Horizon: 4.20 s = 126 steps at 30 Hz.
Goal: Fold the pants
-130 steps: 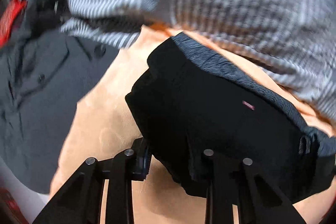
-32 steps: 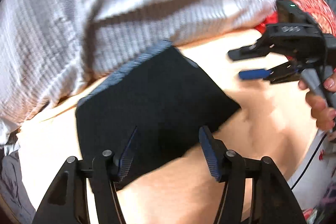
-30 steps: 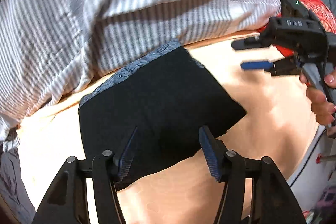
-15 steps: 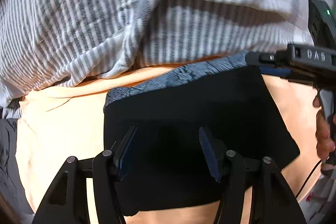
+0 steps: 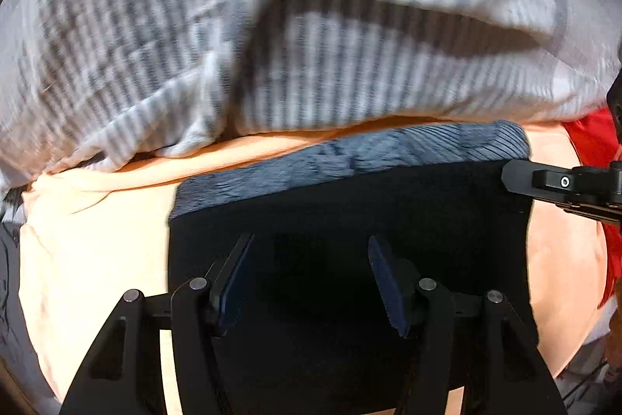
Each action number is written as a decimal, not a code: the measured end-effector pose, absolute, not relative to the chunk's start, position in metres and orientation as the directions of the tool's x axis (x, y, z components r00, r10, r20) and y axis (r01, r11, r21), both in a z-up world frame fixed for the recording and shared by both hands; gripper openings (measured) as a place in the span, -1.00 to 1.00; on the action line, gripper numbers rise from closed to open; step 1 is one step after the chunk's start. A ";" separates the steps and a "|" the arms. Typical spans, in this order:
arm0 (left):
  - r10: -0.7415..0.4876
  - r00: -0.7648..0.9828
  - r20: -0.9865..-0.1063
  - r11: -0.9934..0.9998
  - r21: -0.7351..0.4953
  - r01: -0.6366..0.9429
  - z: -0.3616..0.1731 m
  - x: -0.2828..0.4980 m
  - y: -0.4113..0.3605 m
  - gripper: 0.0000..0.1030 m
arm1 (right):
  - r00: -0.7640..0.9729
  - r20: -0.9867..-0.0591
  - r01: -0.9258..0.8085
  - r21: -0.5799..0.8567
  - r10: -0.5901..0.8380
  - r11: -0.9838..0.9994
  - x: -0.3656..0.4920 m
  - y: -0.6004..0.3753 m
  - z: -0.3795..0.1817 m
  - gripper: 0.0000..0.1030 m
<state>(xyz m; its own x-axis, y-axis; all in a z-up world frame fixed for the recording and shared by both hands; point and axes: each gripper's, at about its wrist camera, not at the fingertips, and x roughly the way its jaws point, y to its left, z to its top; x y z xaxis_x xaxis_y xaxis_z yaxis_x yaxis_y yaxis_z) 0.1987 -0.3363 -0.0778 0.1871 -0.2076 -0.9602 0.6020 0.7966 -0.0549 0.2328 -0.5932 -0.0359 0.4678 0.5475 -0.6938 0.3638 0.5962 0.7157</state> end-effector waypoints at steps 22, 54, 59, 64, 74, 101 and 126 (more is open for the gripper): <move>-0.207 0.187 -0.960 0.760 -0.037 0.649 -0.109 0.151 -0.360 0.18 | 0.310 -0.896 0.525 0.440 0.318 0.729 0.250 -0.612 -0.090 -0.91; -0.123 0.148 -0.981 0.845 -0.025 0.533 -0.118 0.177 -0.291 0.66 | 0.225 -0.908 0.452 0.418 0.352 0.788 0.171 -0.538 -0.058 0.43; -0.134 0.134 -0.982 0.847 -0.044 0.529 -0.122 0.179 -0.288 0.66 | 0.222 -0.914 0.440 0.404 0.339 0.802 0.176 -0.531 -0.059 0.54; -0.136 0.132 -0.982 0.850 -0.047 0.525 -0.122 0.181 -0.287 0.66 | 0.235 -0.900 0.479 0.436 0.367 0.762 0.178 -0.537 -0.060 0.54; -0.135 0.130 -0.982 0.859 -0.050 0.509 -0.120 0.178 -0.286 0.71 | 0.240 -0.908 0.533 0.420 0.345 0.735 0.165 -0.544 -0.048 0.55; -0.147 0.257 -0.955 0.869 0.000 0.495 -0.073 0.164 -0.238 0.71 | 0.026 -0.998 0.357 0.059 0.054 0.932 0.149 -0.505 -0.068 0.93; -0.035 0.192 -0.981 0.891 0.057 0.451 -0.116 0.170 -0.201 0.84 | 0.298 -0.894 0.469 0.442 0.334 0.765 0.188 -0.501 -0.026 0.93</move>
<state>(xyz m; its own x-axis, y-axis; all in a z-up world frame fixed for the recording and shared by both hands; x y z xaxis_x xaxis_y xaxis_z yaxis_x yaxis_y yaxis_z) 0.1695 -0.2014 -0.1160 0.1925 -0.0352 -0.9807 0.4508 0.8908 0.0565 0.1878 -0.5013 -0.0259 0.2976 0.3341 -0.8943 0.4688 0.7649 0.4417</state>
